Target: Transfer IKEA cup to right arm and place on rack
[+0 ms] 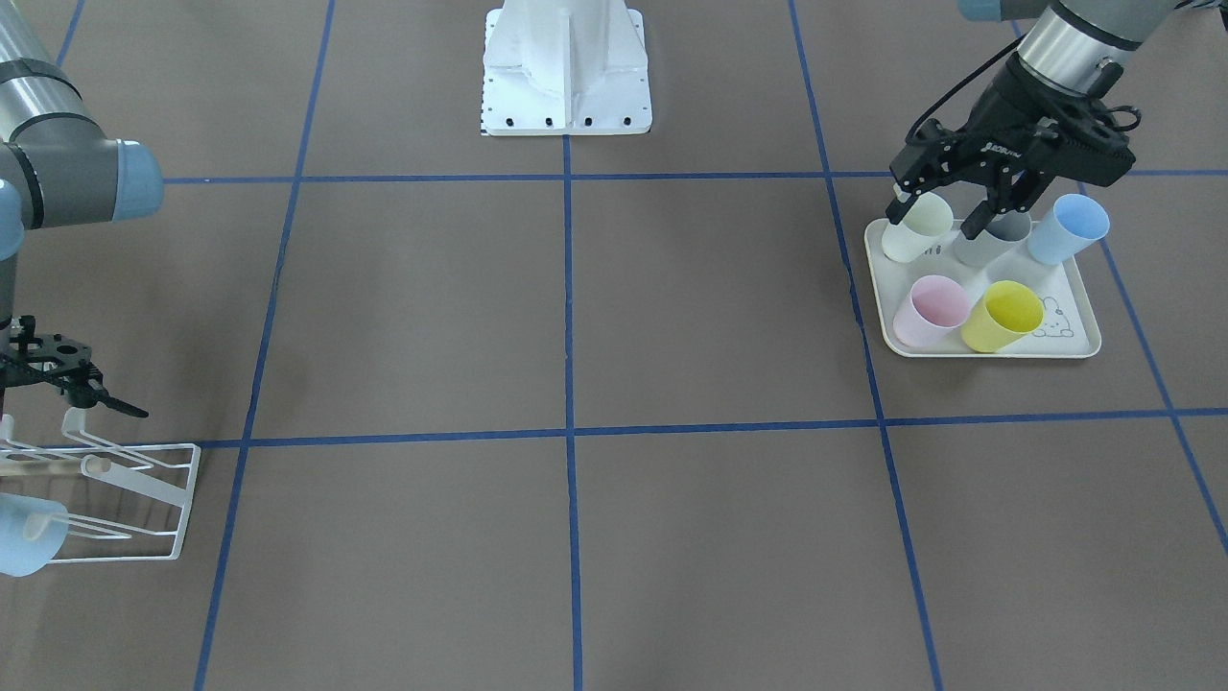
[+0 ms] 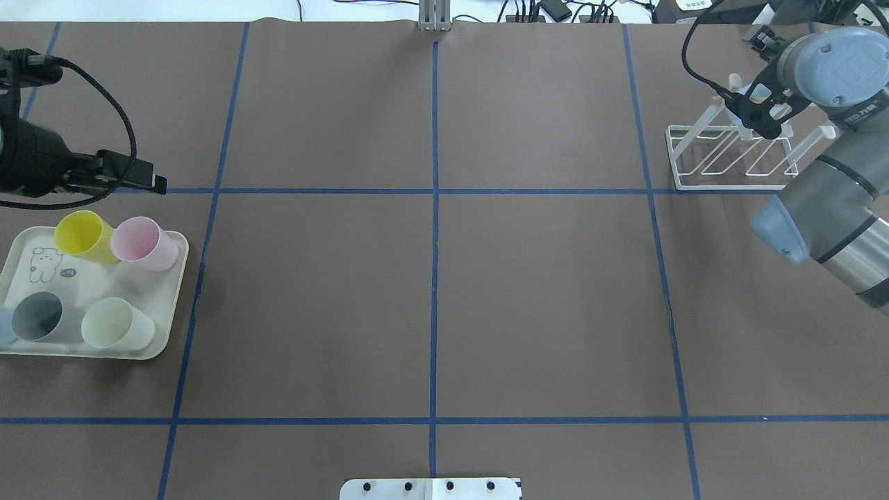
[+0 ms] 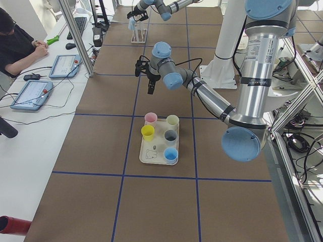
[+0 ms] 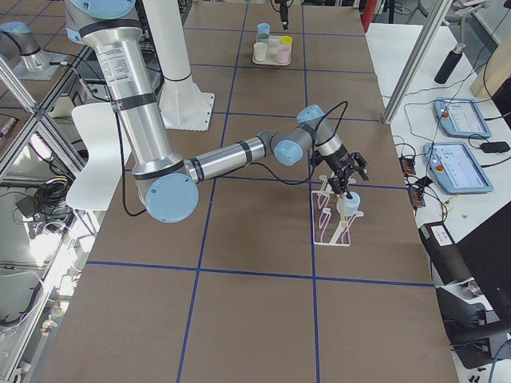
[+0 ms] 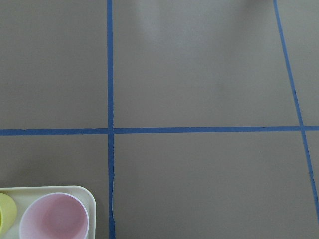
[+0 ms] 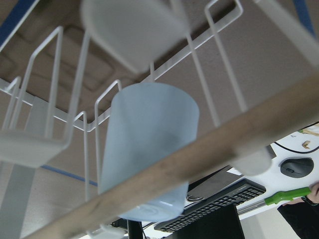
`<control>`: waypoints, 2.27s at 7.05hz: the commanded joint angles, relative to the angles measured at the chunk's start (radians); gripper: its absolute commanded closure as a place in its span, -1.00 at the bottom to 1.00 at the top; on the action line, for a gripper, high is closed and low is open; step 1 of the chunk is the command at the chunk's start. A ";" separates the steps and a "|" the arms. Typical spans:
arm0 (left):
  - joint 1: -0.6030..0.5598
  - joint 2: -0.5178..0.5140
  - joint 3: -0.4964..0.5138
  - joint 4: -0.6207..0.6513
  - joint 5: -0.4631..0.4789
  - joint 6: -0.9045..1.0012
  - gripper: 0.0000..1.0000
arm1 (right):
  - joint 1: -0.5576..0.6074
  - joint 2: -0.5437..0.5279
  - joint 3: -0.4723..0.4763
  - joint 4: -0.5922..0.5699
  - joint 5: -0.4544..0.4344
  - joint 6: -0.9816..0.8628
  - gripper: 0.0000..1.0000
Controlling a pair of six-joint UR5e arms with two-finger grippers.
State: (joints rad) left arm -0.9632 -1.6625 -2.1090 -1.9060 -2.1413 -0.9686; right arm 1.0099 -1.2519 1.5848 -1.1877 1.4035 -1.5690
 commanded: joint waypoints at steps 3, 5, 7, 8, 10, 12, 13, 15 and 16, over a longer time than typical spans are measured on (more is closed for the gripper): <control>-0.090 0.136 -0.006 -0.001 -0.002 0.313 -1.00 | 0.053 0.038 0.147 -0.064 0.256 0.402 -0.96; -0.112 0.212 0.010 -0.013 0.004 0.425 -1.00 | 0.053 0.026 0.185 -0.058 0.429 0.788 -0.96; -0.112 0.311 0.090 -0.208 0.004 0.424 -1.00 | 0.018 0.017 0.231 -0.046 0.601 1.251 -0.98; -0.114 0.346 0.154 -0.311 0.004 0.421 -1.00 | -0.058 0.016 0.263 -0.044 0.627 1.487 -0.98; -0.109 0.369 0.228 -0.402 0.033 0.369 -1.00 | -0.164 0.025 0.285 -0.043 0.611 1.636 -0.98; -0.103 0.292 0.282 -0.403 0.034 0.216 -1.00 | -0.183 0.028 0.284 -0.044 0.611 1.636 -0.98; -0.103 0.264 0.318 -0.403 0.034 0.194 -1.00 | -0.188 0.028 0.282 -0.043 0.609 1.636 -0.98; -0.101 0.199 0.398 -0.422 0.035 0.151 -0.99 | -0.189 0.031 0.282 -0.043 0.609 1.636 -0.98; -0.101 0.199 0.420 -0.451 0.035 0.148 -0.90 | -0.189 0.031 0.282 -0.043 0.609 1.636 -0.98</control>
State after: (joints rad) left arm -1.0648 -1.4524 -1.7227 -2.3294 -2.1067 -0.8122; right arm 0.8214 -1.2218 1.8669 -1.2303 2.0126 0.0674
